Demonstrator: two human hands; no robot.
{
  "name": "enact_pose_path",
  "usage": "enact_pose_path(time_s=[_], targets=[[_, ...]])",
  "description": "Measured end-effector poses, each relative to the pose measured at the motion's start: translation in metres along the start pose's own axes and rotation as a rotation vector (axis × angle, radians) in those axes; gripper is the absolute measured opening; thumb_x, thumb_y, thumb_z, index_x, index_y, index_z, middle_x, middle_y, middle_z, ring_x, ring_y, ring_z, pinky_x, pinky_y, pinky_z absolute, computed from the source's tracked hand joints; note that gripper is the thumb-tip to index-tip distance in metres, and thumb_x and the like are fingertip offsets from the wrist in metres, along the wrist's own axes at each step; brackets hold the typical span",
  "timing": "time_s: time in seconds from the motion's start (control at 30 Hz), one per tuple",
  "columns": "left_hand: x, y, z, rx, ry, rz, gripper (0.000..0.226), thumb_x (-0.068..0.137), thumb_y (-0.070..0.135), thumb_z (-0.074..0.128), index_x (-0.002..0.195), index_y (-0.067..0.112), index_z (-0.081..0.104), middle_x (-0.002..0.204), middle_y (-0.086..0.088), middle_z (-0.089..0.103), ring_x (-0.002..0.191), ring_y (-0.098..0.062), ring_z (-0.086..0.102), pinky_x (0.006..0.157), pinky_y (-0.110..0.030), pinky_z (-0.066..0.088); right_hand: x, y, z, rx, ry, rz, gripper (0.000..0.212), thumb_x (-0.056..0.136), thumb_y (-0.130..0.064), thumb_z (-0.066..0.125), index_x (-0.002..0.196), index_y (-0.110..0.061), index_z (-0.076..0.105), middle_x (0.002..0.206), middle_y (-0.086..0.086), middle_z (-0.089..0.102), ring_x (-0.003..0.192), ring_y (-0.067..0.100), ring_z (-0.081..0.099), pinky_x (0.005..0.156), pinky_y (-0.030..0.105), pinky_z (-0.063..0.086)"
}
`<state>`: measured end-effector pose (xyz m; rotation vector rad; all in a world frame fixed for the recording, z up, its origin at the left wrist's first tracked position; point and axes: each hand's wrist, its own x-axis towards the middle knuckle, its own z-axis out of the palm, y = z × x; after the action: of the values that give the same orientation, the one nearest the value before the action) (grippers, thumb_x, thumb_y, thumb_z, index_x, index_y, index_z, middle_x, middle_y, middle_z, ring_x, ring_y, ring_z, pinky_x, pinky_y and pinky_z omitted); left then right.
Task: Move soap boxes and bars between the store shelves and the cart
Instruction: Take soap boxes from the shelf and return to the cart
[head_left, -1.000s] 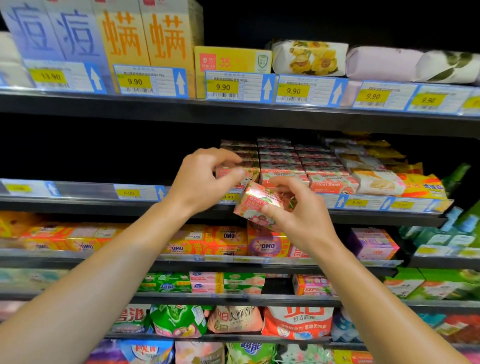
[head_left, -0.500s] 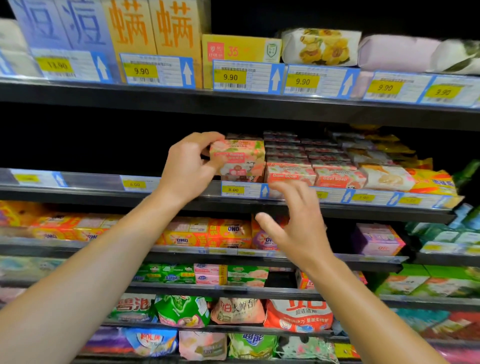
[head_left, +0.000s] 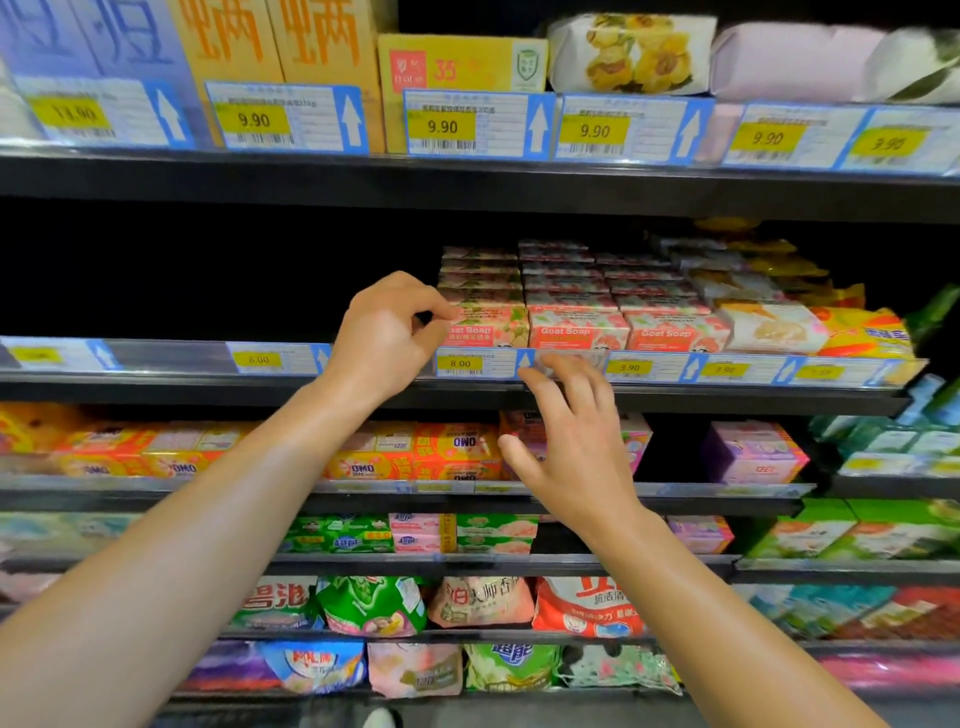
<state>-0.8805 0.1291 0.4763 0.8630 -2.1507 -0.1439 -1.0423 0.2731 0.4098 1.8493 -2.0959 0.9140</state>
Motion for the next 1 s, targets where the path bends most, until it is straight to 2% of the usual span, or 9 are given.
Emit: enact_pose_path(time_s=[0.3,0.4,0.47,0.57,0.77,0.93,1.0], targets=[[-0.004,0.002,-0.002,-0.001,-0.025,-0.010,0.016,0.093,0.017,0.064,0.107,0.013,0.073,0.109,-0.003,0.063,0.094,-0.015,0.060,0.085,-0.030,0.050,-0.003,-0.004,0.004,-0.032,-0.010,0.001,0.063,0.084,-0.040,0.066,0.140,-0.017,0.050,0.148,0.004,0.042,0.139,0.030,0.032,0.113,0.050,0.035],[-0.013,0.003,-0.006,0.034,-0.026,-0.038,0.027,0.095,0.024,0.061,0.121,0.018,0.068,0.119,-0.001,0.065,0.109,-0.018,0.058,0.095,-0.030,0.046,-0.008,-0.008,0.004,-0.019,-0.016,0.011,0.063,0.085,-0.041,0.066,0.141,-0.018,0.049,0.148,0.003,0.041,0.138,0.028,0.032,0.113,0.049,0.035],[-0.027,0.003,-0.009,0.076,-0.023,-0.034,0.036,0.096,0.029,0.058,0.131,0.020,0.062,0.129,0.000,0.062,0.123,-0.019,0.052,0.103,-0.030,0.038,-0.012,-0.012,0.007,-0.001,-0.014,-0.009,0.064,0.084,-0.040,0.067,0.141,-0.017,0.049,0.148,0.004,0.041,0.139,0.028,0.032,0.113,0.048,0.034],[-0.056,0.000,-0.014,0.078,-0.010,-0.045,0.047,0.093,0.035,0.056,0.137,0.018,0.055,0.139,-0.002,0.056,0.132,-0.019,0.042,0.112,-0.034,0.031,-0.021,-0.023,0.016,0.033,-0.018,-0.046,0.065,0.084,-0.039,0.069,0.141,-0.015,0.049,0.148,0.007,0.042,0.141,0.029,0.030,0.116,0.047,0.031],[-0.142,-0.019,-0.022,0.127,-0.097,-0.160,0.054,0.089,0.038,0.054,0.138,0.018,0.055,0.146,-0.006,0.049,0.136,-0.029,0.037,0.114,-0.054,0.027,-0.060,-0.058,0.052,0.123,-0.164,-0.065,0.067,0.086,-0.043,0.065,0.143,-0.015,0.047,0.153,0.006,0.037,0.145,0.027,0.024,0.120,0.042,0.020],[-0.235,-0.047,-0.037,0.187,-0.287,-0.371,0.064,0.085,0.051,0.044,0.141,0.021,0.052,0.148,-0.006,0.048,0.137,-0.031,0.037,0.114,-0.057,0.027,-0.107,-0.099,0.099,0.146,-0.357,-0.082,0.070,0.082,-0.042,0.067,0.143,-0.013,0.049,0.152,0.009,0.040,0.144,0.032,0.028,0.119,0.047,0.027],[-0.276,-0.061,-0.048,0.187,-0.321,-0.427,0.063,0.084,0.050,0.046,0.138,0.019,0.055,0.144,-0.008,0.051,0.134,-0.034,0.041,0.111,-0.057,0.032,-0.127,-0.119,0.116,0.135,-0.429,-0.093,0.070,0.081,-0.046,0.059,0.142,-0.012,0.050,0.150,0.010,0.042,0.142,0.034,0.032,0.115,0.051,0.033]])
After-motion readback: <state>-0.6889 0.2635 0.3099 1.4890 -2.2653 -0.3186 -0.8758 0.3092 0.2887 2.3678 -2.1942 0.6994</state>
